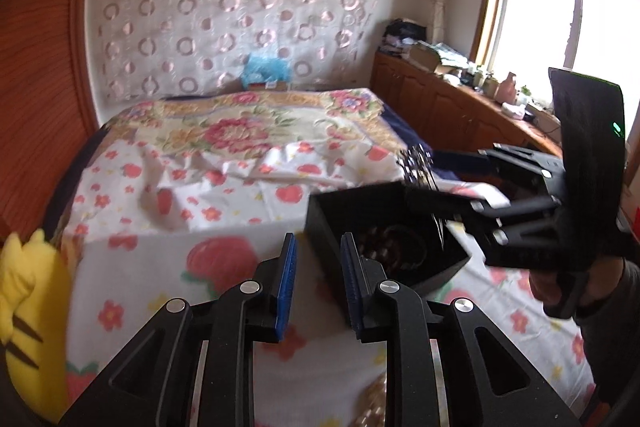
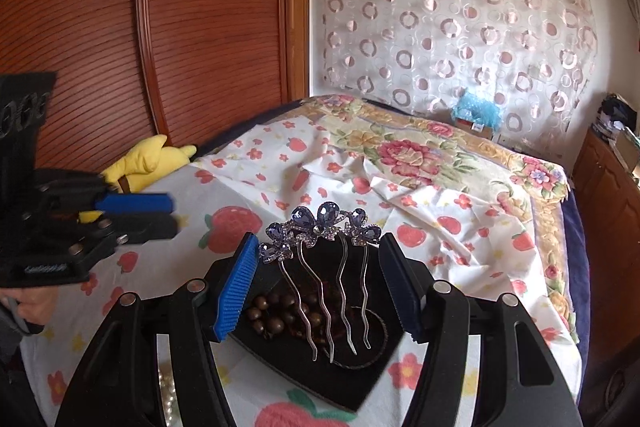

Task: Organize jewelry
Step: 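Release the wooden beads into the box with the left tool while the right lowers the comb inside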

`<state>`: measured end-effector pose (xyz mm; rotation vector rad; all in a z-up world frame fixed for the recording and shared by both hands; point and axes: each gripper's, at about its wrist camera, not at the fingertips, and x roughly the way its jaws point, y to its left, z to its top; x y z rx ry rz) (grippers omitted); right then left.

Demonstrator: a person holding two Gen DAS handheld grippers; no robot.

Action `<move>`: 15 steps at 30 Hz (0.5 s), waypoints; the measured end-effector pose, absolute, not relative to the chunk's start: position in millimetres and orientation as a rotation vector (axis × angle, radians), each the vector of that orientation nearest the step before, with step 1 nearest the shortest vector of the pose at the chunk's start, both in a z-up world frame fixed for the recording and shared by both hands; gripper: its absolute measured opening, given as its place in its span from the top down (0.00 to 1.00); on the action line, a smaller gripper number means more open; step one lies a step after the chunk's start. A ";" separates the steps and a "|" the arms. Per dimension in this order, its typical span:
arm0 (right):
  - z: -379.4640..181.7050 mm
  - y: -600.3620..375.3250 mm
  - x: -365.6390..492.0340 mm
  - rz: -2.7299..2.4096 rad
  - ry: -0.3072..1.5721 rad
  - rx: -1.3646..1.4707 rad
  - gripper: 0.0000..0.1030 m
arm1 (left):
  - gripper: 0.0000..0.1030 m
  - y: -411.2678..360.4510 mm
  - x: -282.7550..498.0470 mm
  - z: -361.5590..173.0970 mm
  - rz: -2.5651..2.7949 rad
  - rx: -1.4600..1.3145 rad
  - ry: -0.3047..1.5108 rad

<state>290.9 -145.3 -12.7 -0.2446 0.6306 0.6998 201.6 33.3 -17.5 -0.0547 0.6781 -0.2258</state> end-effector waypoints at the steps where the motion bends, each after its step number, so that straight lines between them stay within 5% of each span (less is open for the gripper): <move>1: -17.2 -141.1 293.3 0.702 0.638 -0.252 0.37 | 0.80 35.1 198.2 -20.4 -0.220 -0.056 0.686; 15: -62.3 -126.7 302.9 0.629 0.735 -0.308 0.37 | 0.80 39.8 146.2 -44.0 -0.212 -0.052 0.723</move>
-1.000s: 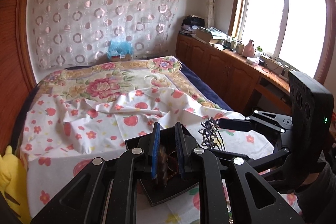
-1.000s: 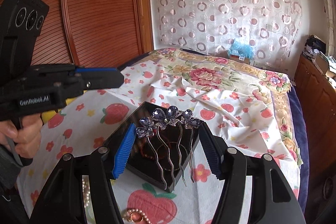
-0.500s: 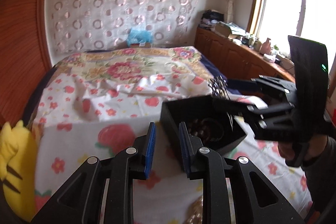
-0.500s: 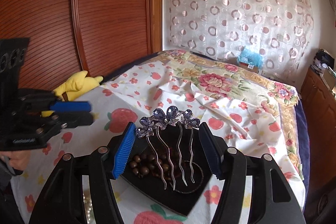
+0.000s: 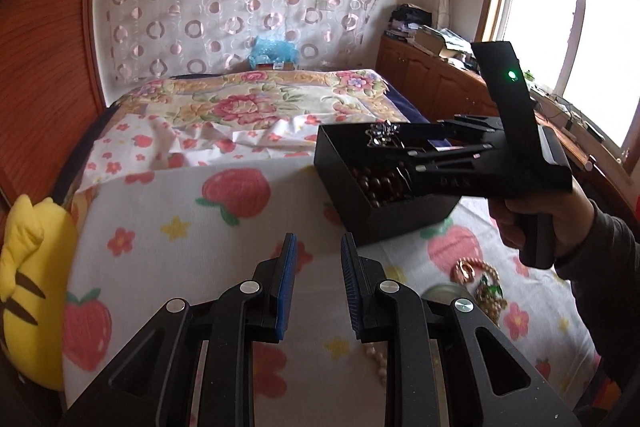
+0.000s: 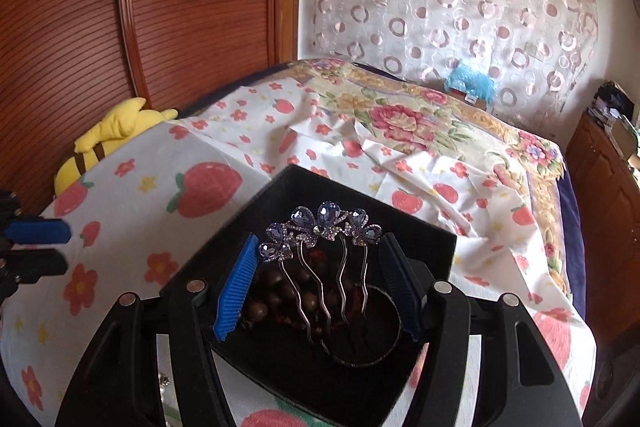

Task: Organize jewelry
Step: 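Release the wooden beads into the box with the left tool while the right lowers the comb inside, then grasp the pearl necklace with the left tool while the right tool grasps the gold chain necklace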

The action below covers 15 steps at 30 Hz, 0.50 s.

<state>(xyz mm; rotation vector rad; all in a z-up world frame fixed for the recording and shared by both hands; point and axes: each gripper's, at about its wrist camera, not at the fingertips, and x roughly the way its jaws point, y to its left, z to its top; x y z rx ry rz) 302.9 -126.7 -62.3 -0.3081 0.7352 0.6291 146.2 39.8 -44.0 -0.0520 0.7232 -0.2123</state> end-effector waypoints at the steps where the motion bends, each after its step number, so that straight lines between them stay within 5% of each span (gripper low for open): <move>1: -62.8 -128.2 302.5 0.626 0.737 -0.307 0.37 | 0.80 39.2 142.1 -45.3 -0.216 -0.053 0.725; 15: -63.5 -138.9 295.2 0.574 0.767 -0.296 0.31 | 0.80 36.2 102.3 -56.3 -0.233 -0.072 0.724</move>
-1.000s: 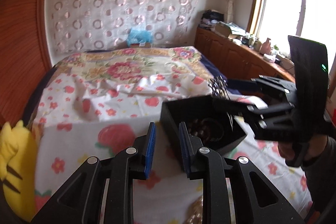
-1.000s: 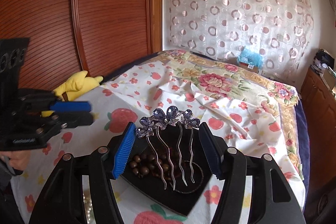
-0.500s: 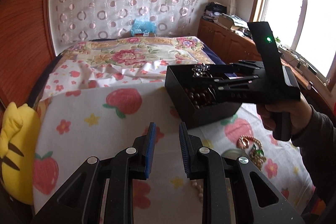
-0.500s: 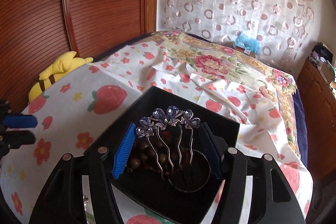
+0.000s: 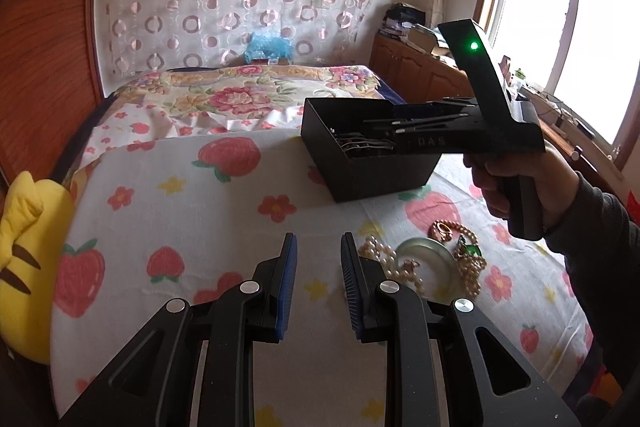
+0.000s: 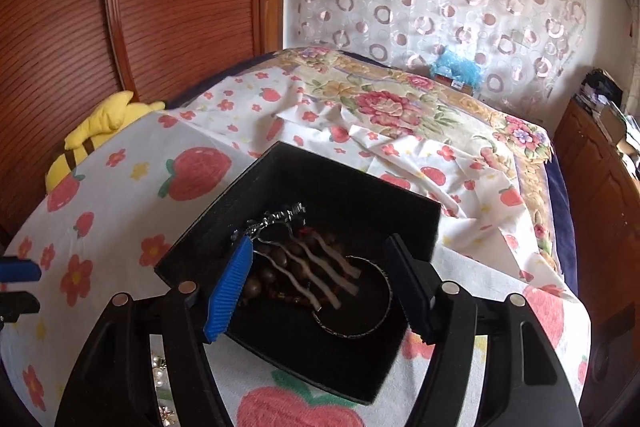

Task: Organize jewelry
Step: 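Grasp the pearl necklace with the left tool while the right tool grasps the gold chain necklace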

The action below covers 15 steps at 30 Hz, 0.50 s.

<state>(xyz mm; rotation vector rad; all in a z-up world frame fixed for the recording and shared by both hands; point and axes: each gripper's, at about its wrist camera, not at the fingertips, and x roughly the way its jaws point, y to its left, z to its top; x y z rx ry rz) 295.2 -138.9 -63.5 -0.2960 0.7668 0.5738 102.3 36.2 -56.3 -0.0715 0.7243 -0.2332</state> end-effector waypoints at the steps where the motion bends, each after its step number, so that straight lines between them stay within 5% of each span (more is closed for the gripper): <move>1: -61.4 -143.9 292.4 0.570 0.761 -0.275 0.31 | 0.80 35.6 99.4 -57.2 -0.235 -0.072 0.724; 6: -52.6 -163.0 270.0 0.539 0.724 -0.270 0.32 | 0.80 30.0 87.3 -62.6 -0.260 -0.076 0.736; 15: -51.5 -202.9 220.0 0.543 0.728 -0.285 0.53 | 0.80 10.7 68.6 -70.3 -0.284 -0.042 0.738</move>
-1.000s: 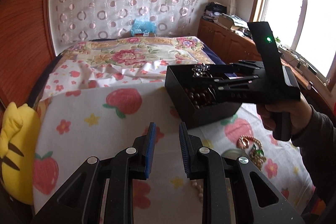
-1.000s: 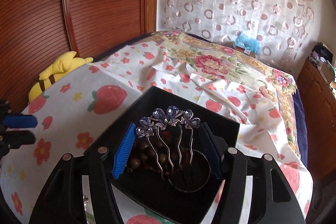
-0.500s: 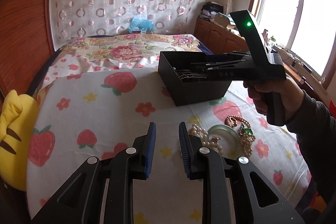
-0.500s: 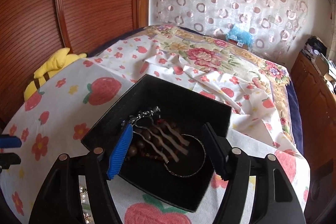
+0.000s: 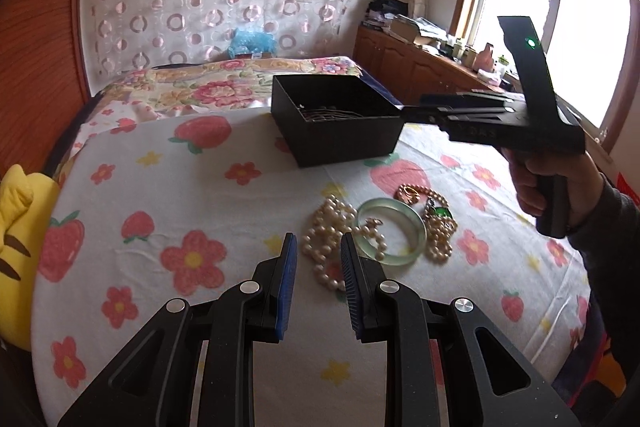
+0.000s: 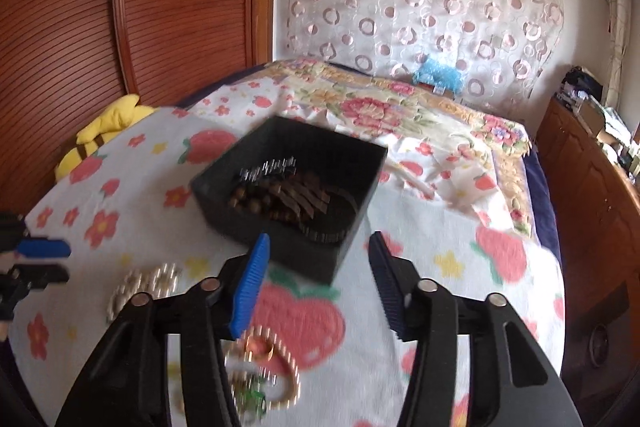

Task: Organize jewelry
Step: 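Grasp the pearl necklace with the left tool while the right tool grasps the gold chain necklace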

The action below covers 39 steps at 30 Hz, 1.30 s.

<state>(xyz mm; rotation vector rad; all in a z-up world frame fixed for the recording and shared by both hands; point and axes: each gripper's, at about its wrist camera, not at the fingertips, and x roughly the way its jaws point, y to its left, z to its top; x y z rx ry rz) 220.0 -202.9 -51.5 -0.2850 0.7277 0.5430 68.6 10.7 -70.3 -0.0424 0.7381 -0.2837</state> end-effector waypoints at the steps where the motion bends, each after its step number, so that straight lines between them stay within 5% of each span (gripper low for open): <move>1: -55.2 -204.7 214.9 0.546 0.740 -0.287 0.55 | 0.80 9.1 68.2 -72.0 -0.281 -0.038 0.740; 9: -93.4 -228.9 197.1 0.564 0.884 -0.257 0.72 | 0.80 2.3 71.7 -87.7 -0.284 -0.036 0.794; 20: -107.6 -223.2 189.7 0.601 0.934 -0.257 0.83 | 0.79 3.1 78.5 -101.2 -0.273 -0.029 0.840; 22: -107.1 -224.8 188.9 0.581 0.926 -0.272 0.92 | 0.78 2.2 77.9 -102.4 -0.273 -0.025 0.849; 39: -109.1 -232.8 188.6 0.574 0.886 -0.253 0.95 | 0.77 -5.2 103.9 -110.3 -0.234 0.036 0.881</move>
